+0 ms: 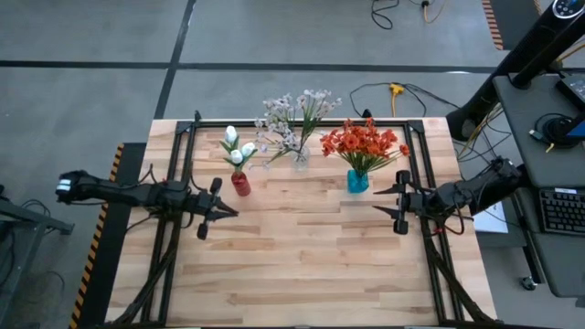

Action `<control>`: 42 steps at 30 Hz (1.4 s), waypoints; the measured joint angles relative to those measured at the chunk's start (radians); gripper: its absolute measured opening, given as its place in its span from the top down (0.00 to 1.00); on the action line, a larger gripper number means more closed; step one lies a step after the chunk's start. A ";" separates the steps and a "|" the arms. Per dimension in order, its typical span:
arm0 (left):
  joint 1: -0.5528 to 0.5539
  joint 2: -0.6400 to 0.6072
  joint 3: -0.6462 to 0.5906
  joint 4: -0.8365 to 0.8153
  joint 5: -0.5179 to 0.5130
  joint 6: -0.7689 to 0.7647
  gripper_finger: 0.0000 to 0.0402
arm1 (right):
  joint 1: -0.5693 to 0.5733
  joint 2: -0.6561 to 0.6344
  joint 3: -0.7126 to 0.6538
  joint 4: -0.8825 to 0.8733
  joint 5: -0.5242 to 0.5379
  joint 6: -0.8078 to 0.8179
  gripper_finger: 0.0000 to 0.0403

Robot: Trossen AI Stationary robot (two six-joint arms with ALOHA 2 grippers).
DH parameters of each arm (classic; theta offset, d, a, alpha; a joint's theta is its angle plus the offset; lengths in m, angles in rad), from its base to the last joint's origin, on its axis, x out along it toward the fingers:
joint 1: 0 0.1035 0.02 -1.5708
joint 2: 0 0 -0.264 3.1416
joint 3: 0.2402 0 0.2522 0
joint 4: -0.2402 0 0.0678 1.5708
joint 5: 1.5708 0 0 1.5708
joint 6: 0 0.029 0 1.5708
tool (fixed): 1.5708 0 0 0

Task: Sort flowers into vase by color
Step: Return to Home Position

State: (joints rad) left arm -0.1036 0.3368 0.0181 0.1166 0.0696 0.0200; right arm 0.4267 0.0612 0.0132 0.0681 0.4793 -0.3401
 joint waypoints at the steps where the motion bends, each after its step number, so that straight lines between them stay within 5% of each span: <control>1: 0.000 0.004 0.000 0.000 0.000 0.000 0.98 | 0.000 0.000 0.000 0.000 0.000 0.000 0.58; 42: 0.000 0.055 0.002 0.000 0.000 -0.001 0.98 | 0.000 0.000 -0.001 -0.003 0.000 -0.001 0.57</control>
State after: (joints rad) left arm -0.1036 0.3916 0.0200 0.1169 0.0696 0.0193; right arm 0.4269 0.0616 0.0120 0.0650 0.4789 -0.3406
